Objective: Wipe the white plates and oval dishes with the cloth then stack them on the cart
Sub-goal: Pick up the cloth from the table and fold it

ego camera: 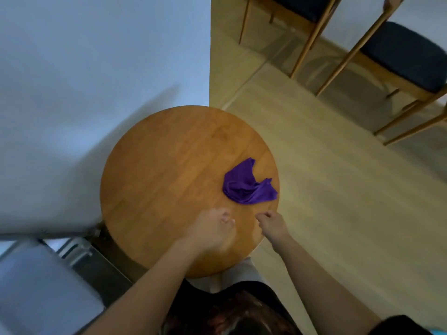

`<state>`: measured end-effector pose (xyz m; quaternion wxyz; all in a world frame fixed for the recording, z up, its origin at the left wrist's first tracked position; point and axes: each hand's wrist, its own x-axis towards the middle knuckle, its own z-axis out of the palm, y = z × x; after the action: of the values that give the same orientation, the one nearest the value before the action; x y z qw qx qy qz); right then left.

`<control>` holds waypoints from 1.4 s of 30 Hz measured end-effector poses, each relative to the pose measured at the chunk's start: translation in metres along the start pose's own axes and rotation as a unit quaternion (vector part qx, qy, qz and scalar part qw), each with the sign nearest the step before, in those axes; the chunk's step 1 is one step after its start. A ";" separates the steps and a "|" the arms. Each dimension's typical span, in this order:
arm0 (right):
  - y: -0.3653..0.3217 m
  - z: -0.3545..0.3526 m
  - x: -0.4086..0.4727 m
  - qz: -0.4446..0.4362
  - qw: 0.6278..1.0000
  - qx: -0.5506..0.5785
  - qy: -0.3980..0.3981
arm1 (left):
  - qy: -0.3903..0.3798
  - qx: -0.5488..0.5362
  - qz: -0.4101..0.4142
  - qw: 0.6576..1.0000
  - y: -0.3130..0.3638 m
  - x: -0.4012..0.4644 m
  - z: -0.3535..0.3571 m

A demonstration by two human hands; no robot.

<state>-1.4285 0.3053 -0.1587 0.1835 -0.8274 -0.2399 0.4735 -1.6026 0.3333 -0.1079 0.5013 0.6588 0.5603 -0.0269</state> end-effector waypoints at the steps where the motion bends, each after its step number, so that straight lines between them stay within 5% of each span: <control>1: 0.001 -0.001 0.012 0.018 1.000 0.008 0.009 | -0.007 0.003 -0.008 1.000 0.005 0.008 0.002; 4: 0.000 -0.003 0.049 0.091 0.992 0.088 0.011 | -0.009 -0.001 -0.042 0.999 0.018 0.036 0.009; 8: -0.008 0.000 0.098 0.222 0.935 0.276 -0.010 | 0.020 -0.057 -0.111 0.992 0.030 0.059 0.025; 14: -0.017 0.015 0.145 0.240 0.936 0.252 0.050 | 0.040 -0.115 -0.181 0.976 0.026 0.073 0.045; 17: -0.030 0.012 0.142 0.113 0.977 0.175 0.042 | 0.079 -0.144 -0.206 0.965 0.022 0.070 0.041; 21: -0.073 -0.010 0.112 -0.056 0.983 0.145 -0.101 | 0.149 -0.187 -0.226 0.944 0.029 0.059 0.019; 27: -0.143 -0.040 0.040 -0.174 0.884 0.216 -0.376 | 0.235 -0.399 -0.135 0.876 0.059 0.027 -0.033; 32: -0.185 -0.045 -0.029 -0.243 0.814 0.184 -0.495 | 0.215 -0.565 0.033 0.796 0.073 -0.020 -0.060; 35: -0.197 -0.034 -0.071 -0.376 0.816 0.097 -0.428 | 0.266 -0.593 0.086 0.755 0.076 -0.052 -0.073; 37: -0.200 -0.022 -0.096 -0.461 0.824 0.042 -0.327 | 0.332 -0.548 0.091 0.762 0.078 -0.069 -0.080; 39: -0.199 -0.010 -0.117 -0.502 0.825 0.015 -0.259 | 0.411 -0.504 0.087 0.754 0.075 -0.083 -0.085; 42: -0.195 0.002 -0.144 -0.491 0.827 0.080 -0.262 | 0.507 -0.491 0.080 0.704 0.069 -0.104 -0.091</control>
<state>-1.5367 0.3823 0.0438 0.3876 -0.4274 -0.6150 0.5375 -1.6367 0.3317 0.0425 0.3947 0.2761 0.6090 0.6302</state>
